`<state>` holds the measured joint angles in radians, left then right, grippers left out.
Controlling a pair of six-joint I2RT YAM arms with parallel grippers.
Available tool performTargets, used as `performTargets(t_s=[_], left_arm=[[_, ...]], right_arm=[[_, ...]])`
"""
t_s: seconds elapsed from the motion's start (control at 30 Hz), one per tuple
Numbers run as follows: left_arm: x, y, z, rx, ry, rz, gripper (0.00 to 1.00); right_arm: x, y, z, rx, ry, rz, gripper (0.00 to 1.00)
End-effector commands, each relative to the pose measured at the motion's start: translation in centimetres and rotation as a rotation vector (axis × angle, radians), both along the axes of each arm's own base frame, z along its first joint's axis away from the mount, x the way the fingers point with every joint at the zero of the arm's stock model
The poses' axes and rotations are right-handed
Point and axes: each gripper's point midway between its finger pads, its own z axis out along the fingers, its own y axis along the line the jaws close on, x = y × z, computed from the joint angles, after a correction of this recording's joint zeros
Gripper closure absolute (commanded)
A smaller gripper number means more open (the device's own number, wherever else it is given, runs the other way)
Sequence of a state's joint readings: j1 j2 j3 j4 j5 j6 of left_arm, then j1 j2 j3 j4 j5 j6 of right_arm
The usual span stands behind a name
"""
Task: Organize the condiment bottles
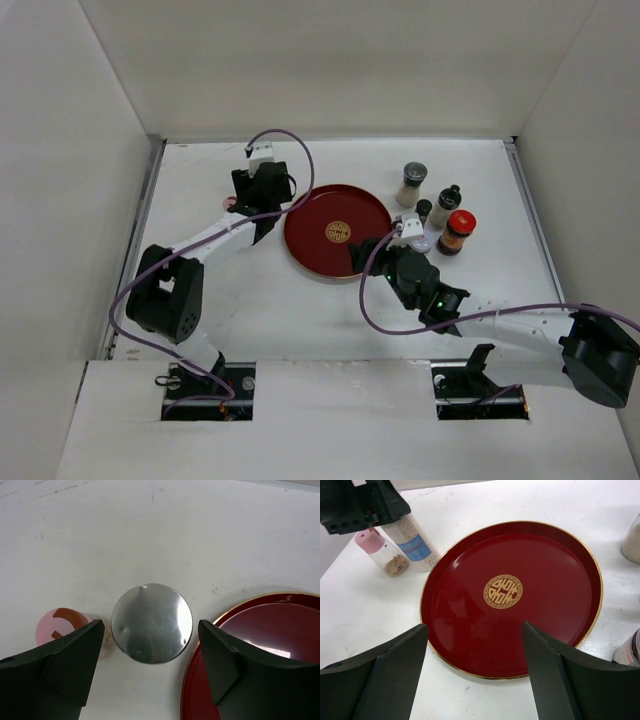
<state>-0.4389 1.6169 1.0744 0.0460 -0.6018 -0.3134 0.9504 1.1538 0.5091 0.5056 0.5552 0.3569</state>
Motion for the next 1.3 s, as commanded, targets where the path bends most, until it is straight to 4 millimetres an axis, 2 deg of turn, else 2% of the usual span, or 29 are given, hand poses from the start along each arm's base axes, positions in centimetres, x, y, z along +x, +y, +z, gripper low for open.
performTargets(t_s=[0.0,0.1,0.17,0.2,0.33,0.4,0.47,0.67,0.8,0.9,1.13,1.2,1.27], left_arm=[[2.1,-0.5,2.8,-0.021,-0.084,0.0,0.29],[2.3,-0.4,3.0,-0.022,-0.096,0.011,0.4],[1.9,-0.4,5.0,-0.042,-0.142,0.009,0.52],[1.6,-0.5,6.1,-0.052,-0.171,0.006,0.55],[-0.2,-1.0,11.8,-0.115,-0.325,-0.025,0.58],[-1.1,-1.7,13.4,-0.145,-0.362,-0.053,0.58],[-1.8,-3.1,13.9,-0.172,-0.374,-0.09,0.58],[-2.2,-8.8,13.1,-0.212,-0.347,-0.214,0.57],[-0.9,-10.7,12.5,-0.216,-0.341,-0.238,0.57],[0.3,-12.2,11.3,-0.215,-0.327,-0.266,0.56],[2.2,-12.7,7.8,-0.175,-0.284,-0.251,0.54],[2.3,-12.6,7.0,-0.166,-0.276,-0.246,0.5],[2.1,-12.4,6.2,-0.157,-0.266,-0.239,0.43]], right_arm=[[0.2,0.4,1.7,0.065,-0.037,0.005,0.18],[0.1,0.4,2.1,0.072,-0.044,0.008,0.18],[0.1,0.3,2.1,0.077,-0.043,0.008,0.18],[0.0,0.3,2.1,0.079,-0.042,0.011,0.18],[0.0,0.1,2.2,0.089,-0.047,0.003,0.19],[0.3,-0.4,2.2,0.102,-0.048,-0.014,0.19],[0.2,-0.7,2.5,0.119,-0.051,-0.018,0.18],[0.9,-3.3,3.0,0.171,-0.059,-0.093,0.17],[1.2,-4.0,2.8,0.175,-0.056,-0.112,0.17],[1.2,-3.9,2.9,0.178,-0.056,-0.105,0.17],[1.2,-3.8,2.8,0.174,-0.054,-0.103,0.17],[1.2,-3.6,2.5,0.171,-0.048,-0.099,0.17],[1.2,-3.4,2.6,0.17,-0.047,-0.093,0.17]])
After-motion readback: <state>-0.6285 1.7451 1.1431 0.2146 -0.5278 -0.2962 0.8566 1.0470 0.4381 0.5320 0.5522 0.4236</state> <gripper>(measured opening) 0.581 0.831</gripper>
